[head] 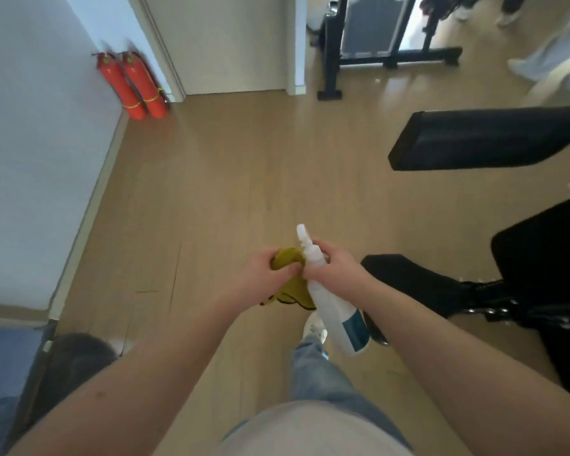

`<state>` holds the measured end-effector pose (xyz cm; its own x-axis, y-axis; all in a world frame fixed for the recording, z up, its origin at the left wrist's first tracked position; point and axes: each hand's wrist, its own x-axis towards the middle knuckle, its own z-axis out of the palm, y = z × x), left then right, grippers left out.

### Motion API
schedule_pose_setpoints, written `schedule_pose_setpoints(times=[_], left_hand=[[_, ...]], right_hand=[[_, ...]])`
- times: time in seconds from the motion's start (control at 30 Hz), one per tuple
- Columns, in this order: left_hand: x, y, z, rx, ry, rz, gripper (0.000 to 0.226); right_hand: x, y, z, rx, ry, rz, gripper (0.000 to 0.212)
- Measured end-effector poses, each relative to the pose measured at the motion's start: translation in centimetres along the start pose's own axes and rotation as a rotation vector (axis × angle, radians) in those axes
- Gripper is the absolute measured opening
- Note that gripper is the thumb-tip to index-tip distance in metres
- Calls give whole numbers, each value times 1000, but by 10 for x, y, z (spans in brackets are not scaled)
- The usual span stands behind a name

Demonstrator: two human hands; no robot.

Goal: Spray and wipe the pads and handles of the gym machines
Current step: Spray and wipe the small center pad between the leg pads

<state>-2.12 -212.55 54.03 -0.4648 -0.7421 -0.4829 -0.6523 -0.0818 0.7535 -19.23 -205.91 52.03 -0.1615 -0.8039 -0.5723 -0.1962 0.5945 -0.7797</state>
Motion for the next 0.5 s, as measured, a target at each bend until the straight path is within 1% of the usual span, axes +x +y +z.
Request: schedule_pose_setpoints(times=[0.07,0.1,0.2,0.33,0.43,0.5], left_hand=[[40,35,15,27,-89,-7,4],[58,52,24,51,-149,-19,5],[109,101,50,158,-326,-20,23],[160,165,90,277,-505,18,41],[182,204,126,369,-601,28,42],[193,223,148,424,-688,75,40]], right_hand=[[21,6,-38,29,35,35,62],[29,9,-58,35,57,55,65],[44,15,-113,72,133,82,63],[45,33,-170,236,330,143,71],[32,52,-198,341,468,212,71],[20,64,-210,374,572,252,70]])
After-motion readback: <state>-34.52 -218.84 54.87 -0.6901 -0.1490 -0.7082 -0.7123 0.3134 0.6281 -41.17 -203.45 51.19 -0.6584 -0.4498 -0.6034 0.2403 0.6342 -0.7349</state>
